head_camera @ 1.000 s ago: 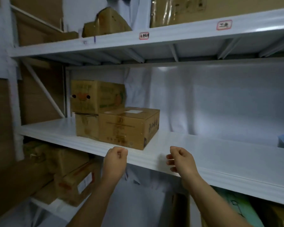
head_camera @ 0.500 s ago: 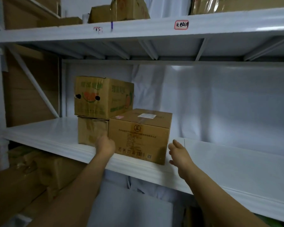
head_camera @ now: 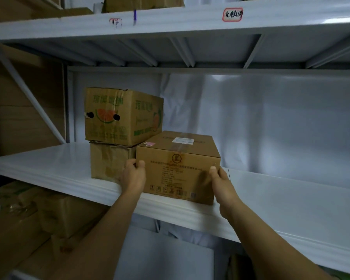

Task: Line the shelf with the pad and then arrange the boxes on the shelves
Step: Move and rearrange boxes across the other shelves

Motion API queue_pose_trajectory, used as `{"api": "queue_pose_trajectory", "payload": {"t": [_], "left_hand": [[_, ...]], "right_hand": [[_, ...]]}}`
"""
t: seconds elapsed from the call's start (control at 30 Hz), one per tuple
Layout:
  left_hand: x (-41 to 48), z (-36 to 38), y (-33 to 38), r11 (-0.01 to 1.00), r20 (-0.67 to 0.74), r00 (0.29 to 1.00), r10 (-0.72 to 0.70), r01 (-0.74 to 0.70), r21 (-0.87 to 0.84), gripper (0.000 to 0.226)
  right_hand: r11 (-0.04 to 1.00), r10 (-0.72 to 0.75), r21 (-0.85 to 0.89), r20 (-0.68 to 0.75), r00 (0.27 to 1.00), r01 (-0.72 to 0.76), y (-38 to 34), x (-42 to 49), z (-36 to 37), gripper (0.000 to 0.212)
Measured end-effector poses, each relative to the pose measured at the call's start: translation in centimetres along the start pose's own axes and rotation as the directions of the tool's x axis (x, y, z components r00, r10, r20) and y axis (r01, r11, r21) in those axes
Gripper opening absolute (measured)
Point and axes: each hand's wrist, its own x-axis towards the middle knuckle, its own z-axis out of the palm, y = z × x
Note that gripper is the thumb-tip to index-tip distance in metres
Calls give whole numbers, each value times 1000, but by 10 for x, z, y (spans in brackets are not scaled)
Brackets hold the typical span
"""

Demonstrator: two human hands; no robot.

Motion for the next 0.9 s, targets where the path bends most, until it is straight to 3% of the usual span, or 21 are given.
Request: {"api": "queue_pose_trajectory", "payload": {"t": [0.27, 0.33, 0.43, 0.53, 0.6, 0.7, 0.73, 0.83, 0.9], "left_hand": [[-32, -5, 20, 976, 56, 996, -64, 74, -203, 86], [-48, -10, 27, 952, 97, 992, -85, 109, -287, 79], [-75, -19, 35, 909, 134, 988, -73, 121, -398, 46], [-95, -28, 38, 891, 146, 985, -89, 144, -430, 41], [-108, -35, 38, 876, 157, 981, -113, 173, -450, 55], [-121, -41, 32, 799, 171, 959, -228, 284, -530, 104], [-129, -44, 36, 764, 202, 946, -253, 324, -559, 104], [-155, -57, 48, 732, 330, 911, -246, 398, -553, 68], [-169, -65, 49, 717, 421, 874, -243, 454, -528, 57]], "right_hand": [[997, 15, 75, -158, 987, -4, 7, -9, -22, 43], [997, 22, 82, -202, 979, -6, 8, -16, -27, 36], [993, 26, 120, -256, 966, 5, 6, -32, -35, 37], [985, 30, 173, -296, 955, 23, 4, -49, -45, 45], [981, 23, 189, -321, 947, 40, 3, -62, -55, 51], [980, 32, 193, -343, 939, 37, 0, -86, -74, 59], [980, 52, 200, -336, 941, 18, -1, -93, -81, 64], [946, 168, 315, -252, 953, -83, -6, -120, -103, 76], [922, 206, 366, -183, 961, -128, -7, -137, -118, 65]]}}
